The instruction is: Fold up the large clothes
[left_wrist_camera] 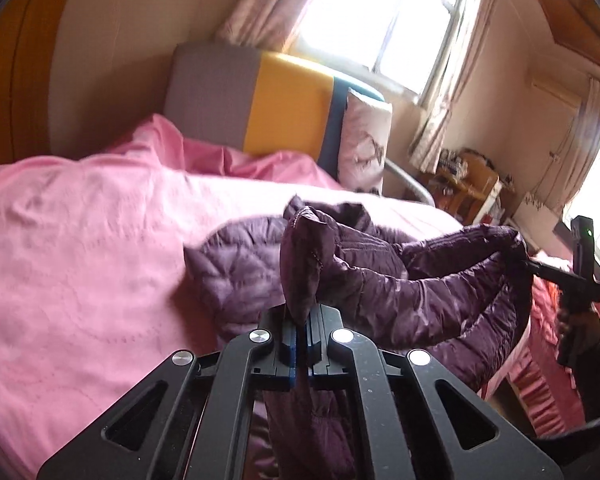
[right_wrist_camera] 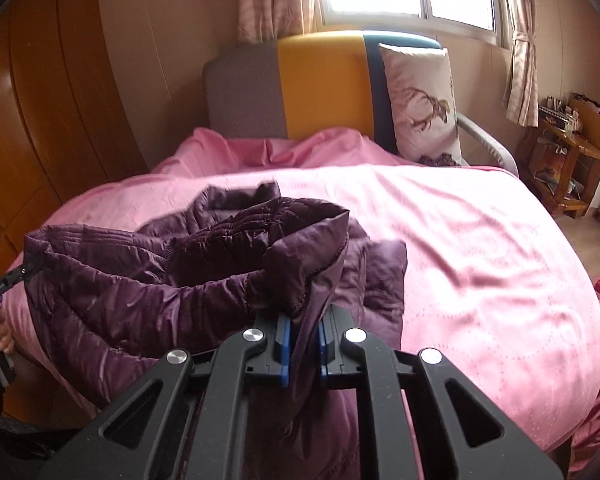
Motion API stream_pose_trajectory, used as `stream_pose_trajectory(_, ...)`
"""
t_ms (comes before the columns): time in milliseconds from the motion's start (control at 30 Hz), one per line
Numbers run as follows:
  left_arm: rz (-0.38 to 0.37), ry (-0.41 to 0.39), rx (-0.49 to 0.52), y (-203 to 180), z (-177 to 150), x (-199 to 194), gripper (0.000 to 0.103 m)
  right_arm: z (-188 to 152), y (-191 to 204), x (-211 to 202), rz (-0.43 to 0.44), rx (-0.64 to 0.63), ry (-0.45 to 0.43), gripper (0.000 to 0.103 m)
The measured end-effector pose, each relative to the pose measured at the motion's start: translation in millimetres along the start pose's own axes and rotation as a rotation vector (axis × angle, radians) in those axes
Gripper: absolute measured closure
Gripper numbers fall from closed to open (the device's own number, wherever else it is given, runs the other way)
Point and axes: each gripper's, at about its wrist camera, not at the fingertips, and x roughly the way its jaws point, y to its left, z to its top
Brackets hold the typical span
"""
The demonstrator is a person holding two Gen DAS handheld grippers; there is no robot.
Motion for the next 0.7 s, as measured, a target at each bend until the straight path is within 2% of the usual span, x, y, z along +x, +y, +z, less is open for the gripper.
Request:
stream_pose_trajectory(133,0.033,-0.033,-0.021,10,23,8,0.101,24,-6,0,0.014,0.053,-0.047,0.094)
stream_pose_trajectory(367,0.1,-0.028,-0.036,28,61,58,0.102,63,-21,42,-0.027,0.162,-0.069,0.094)
stream_pose_trajectory(533,0.151,0.047,-0.069,49,72,112,0.102,77,-25,83,-0.104,0.154,-0.054,0.094)
stream_pose_trajectory(700,0.205,0.153,-0.089,65,58,160,0.102,76,-42,140,-0.135,0.201,0.031,0.094)
